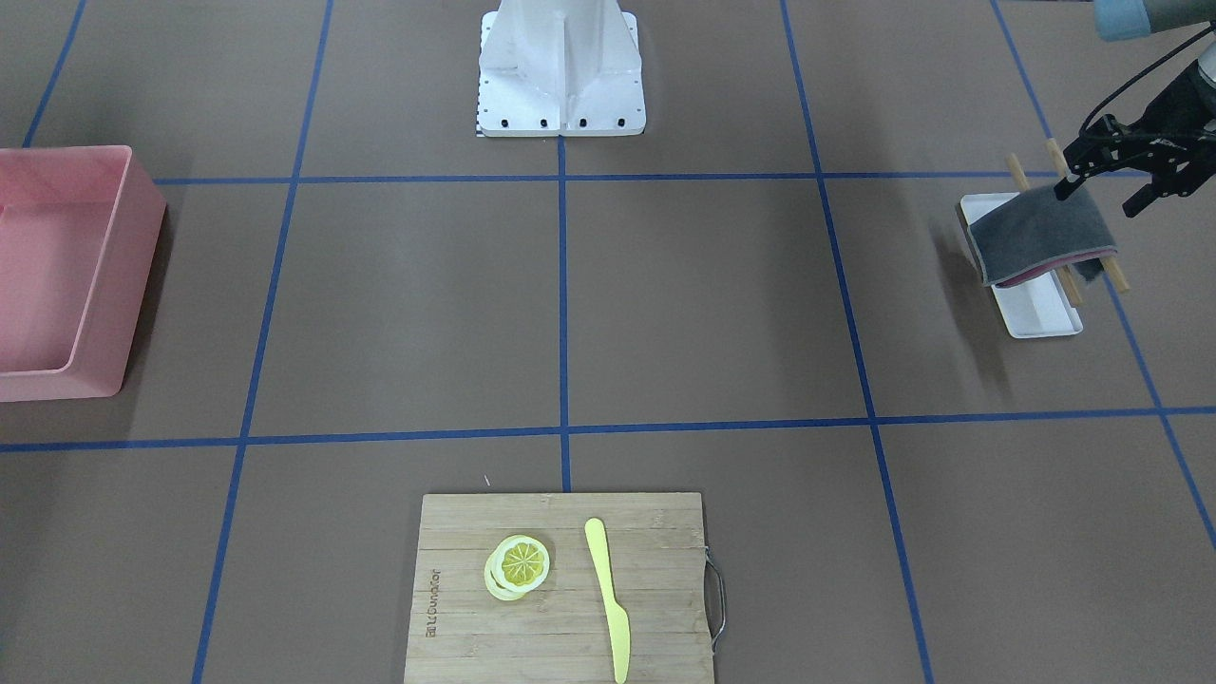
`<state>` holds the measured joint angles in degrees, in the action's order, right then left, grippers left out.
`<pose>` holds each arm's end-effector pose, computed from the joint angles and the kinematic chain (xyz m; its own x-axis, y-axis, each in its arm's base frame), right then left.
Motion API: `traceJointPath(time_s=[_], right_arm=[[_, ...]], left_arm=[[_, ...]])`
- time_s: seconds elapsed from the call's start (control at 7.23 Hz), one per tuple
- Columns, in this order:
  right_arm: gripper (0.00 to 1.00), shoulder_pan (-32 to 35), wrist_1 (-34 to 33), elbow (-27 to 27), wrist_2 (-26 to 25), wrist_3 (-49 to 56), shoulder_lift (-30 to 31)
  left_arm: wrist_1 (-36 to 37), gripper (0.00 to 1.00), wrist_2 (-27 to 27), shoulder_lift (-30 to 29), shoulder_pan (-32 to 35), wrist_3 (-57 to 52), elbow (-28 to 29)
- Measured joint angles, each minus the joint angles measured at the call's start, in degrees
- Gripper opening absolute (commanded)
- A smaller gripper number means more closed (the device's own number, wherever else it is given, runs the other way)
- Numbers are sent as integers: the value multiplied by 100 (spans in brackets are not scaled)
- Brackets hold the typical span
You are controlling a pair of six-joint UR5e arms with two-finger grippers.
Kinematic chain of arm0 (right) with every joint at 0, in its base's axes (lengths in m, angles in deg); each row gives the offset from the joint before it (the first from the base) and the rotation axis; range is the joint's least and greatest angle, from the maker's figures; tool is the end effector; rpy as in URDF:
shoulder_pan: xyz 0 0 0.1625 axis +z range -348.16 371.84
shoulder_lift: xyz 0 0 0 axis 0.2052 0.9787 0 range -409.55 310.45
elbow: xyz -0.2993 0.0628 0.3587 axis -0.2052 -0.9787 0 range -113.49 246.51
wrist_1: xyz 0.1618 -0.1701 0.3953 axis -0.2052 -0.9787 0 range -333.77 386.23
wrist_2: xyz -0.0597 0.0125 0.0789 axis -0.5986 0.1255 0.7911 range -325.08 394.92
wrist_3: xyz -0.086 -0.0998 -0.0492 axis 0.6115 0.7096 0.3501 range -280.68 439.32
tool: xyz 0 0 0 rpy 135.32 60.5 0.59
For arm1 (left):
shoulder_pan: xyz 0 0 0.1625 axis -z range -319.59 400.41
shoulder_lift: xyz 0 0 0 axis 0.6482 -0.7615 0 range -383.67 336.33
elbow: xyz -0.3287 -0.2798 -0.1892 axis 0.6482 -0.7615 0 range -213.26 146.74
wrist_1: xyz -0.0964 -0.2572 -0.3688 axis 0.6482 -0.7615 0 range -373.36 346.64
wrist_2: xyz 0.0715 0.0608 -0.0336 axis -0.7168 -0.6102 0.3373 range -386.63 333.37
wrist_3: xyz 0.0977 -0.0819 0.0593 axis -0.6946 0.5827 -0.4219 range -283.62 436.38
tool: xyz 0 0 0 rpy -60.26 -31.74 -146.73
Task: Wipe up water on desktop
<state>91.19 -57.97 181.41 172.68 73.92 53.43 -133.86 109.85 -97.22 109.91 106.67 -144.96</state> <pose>-0.0543 -0.4461 0.5906 0.6328 -0.2560 0.7308 0.1168 0.9645 0.2367 0.1254 -0.4253 0.5946 0.5721 0.1674 -0.8029 0.0052 0.9782 0.2076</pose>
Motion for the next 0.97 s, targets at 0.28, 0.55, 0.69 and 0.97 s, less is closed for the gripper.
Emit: traceJointPath(time_s=[0.28,0.55,0.69,0.97], right_arm=[[100,-18,0,7,15,-6,-6],[100,-66,0,-10,22,-5,-1],[100,-84,-6,-14,25,-5,7],[100,-99,-12,-19,31,-5,17]], left_arm=[[-70,97,172,130,51,288,60],[-93,84,186,239,54,353,390],[-100,66,186,240,44,480,534],[-104,45,189,209,28,738,655]])
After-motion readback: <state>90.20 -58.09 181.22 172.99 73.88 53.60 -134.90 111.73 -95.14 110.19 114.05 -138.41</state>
